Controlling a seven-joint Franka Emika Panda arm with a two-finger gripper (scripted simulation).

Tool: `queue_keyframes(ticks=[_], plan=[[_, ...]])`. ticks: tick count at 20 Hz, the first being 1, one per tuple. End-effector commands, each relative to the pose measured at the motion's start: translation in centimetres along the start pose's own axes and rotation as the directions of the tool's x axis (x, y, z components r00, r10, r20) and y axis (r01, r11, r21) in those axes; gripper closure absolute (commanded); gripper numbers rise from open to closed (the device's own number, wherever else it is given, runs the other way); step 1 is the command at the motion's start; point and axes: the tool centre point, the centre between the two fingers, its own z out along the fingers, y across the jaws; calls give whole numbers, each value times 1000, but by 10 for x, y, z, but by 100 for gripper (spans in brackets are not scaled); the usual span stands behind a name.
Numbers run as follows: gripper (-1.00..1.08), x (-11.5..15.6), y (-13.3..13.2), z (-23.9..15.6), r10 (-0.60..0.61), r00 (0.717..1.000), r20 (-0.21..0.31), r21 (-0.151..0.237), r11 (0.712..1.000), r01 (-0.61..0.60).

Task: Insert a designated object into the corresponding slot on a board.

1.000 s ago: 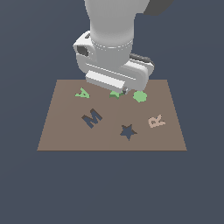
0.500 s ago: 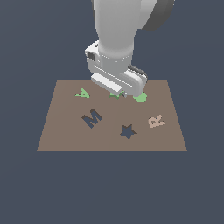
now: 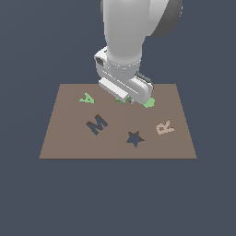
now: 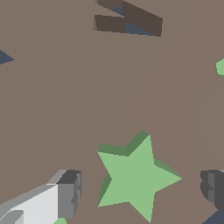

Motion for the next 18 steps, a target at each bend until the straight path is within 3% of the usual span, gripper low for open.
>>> queue_keyframes(ticks=[1,17,18], plan=[[-92,0,0,0,2,1000,0,1,1000,-2],[-92,1,-1,18,-7,1000,0,2,1000,7],[108,1,-1,18,-7,1000,0,2,1000,7]])
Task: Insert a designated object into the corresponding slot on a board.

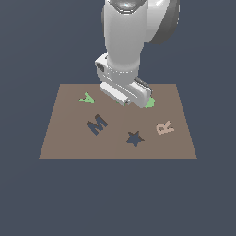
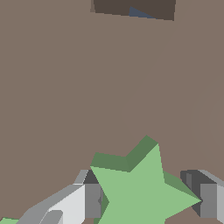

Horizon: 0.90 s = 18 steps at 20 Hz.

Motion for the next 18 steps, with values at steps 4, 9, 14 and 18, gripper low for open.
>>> queue_keyframes(ticks=[4,9,14,18], plan=[[108,0,0,1,0,1000,-1,1,1000,0],[108,0,0,1,0,1000,-1,1,1000,0],[108,1,-2,0,1,1000,-1,1,1000,-1],[108,5,-9,-1,9,1000,-1,1,1000,-9]])
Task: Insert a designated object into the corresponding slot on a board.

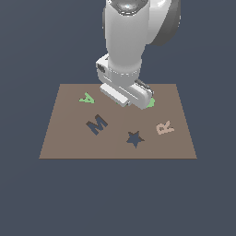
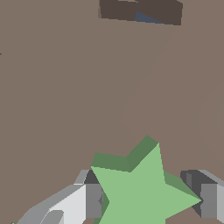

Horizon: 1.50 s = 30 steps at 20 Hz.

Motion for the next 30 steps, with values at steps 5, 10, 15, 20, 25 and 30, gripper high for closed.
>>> queue_keyframes(ticks=[5,10,15,20,25,30], plan=[[108,11,-19,-2,22,1000,0,0,1000,-22],[108,25,-41,-3,50,999,0,0,999,-50],[108,44,-69,-6,84,996,0,0,996,-84],[108,63,-93,-7,117,993,0,-1,993,-117],[108,76,-110,-9,139,990,0,-1,990,-139],[108,85,-120,-9,153,988,0,-1,988,-153]])
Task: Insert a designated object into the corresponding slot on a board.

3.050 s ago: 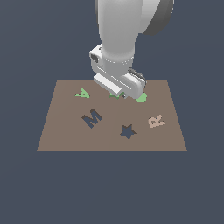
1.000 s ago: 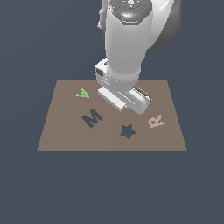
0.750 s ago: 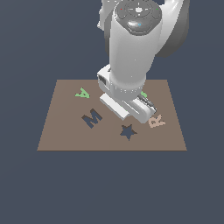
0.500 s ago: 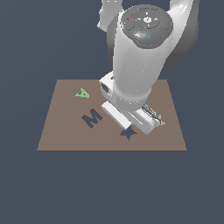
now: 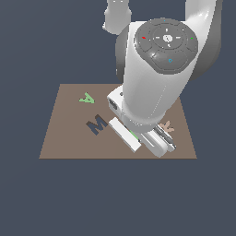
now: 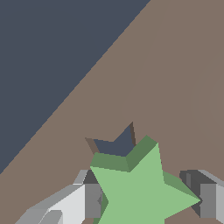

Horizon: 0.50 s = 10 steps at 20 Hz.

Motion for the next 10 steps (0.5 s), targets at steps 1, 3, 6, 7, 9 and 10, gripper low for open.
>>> queue_keyframes(ticks=[1,3,6,7,9,10], plan=[[108,3,-5,0,6,1000,0,0,1000,-6],[108,5,-7,-1,9,1000,0,0,1000,-9],[108,6,-9,-1,12,1000,0,0,1000,-12],[108,6,-9,-1,12,1000,0,0,1000,-12],[108,6,-9,0,11,1000,0,0,1000,-11],[108,6,-9,0,11,1000,0,0,1000,-11]])
